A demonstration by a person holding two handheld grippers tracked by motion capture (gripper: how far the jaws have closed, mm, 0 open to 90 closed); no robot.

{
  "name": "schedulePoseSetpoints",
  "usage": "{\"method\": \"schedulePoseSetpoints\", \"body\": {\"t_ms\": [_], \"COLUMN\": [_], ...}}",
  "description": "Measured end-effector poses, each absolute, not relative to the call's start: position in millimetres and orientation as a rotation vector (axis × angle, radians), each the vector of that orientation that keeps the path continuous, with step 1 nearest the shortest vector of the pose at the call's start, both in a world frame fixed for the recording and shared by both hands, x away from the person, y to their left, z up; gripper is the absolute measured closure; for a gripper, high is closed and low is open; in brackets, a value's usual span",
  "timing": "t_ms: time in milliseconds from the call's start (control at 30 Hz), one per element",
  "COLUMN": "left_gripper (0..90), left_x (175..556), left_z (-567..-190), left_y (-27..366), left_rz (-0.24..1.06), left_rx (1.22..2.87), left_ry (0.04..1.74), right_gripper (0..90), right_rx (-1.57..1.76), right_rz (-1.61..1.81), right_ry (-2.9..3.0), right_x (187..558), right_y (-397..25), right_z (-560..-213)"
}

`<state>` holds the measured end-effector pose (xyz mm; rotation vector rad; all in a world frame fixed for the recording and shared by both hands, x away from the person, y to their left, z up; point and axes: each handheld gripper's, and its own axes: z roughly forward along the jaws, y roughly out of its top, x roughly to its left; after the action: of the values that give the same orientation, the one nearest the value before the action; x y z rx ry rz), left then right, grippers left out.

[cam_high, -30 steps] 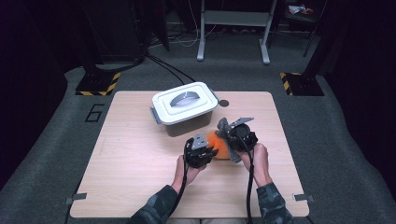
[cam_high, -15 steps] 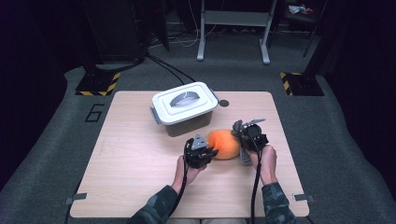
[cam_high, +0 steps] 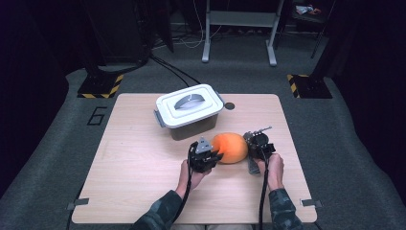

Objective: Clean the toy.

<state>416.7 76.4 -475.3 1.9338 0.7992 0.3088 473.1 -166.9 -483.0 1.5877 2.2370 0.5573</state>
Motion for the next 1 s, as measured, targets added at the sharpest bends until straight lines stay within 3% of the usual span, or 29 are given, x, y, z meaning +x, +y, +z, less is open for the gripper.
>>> {"method": "schedulePoseSetpoints", "body": {"t_ms": [300,533,800,1000], "left_gripper": [79.7,79.7,79.7,79.5], "left_x": [417,417,418,417], "left_z": [-474,-472,-472,-473], "left_y": [77,74,76,76], "left_rz": [0.315,0.317,0.316,0.309], "left_rx": [1.938,1.941,1.943,1.939], "left_ry": [0.792,0.789,0.795,0.793], "right_gripper": [73.8,73.6,73.5,73.5], "right_rx": [1.523,1.358,1.229,1.27], "right_rz": [0.665,0.857,0.818,0.751], "right_ry": [2.172,2.204,2.299,2.248], "right_x": [456,436,433,438], "right_y": [-170,-139,-103,-113], "right_z": [-443,-400,-403,-409]}}
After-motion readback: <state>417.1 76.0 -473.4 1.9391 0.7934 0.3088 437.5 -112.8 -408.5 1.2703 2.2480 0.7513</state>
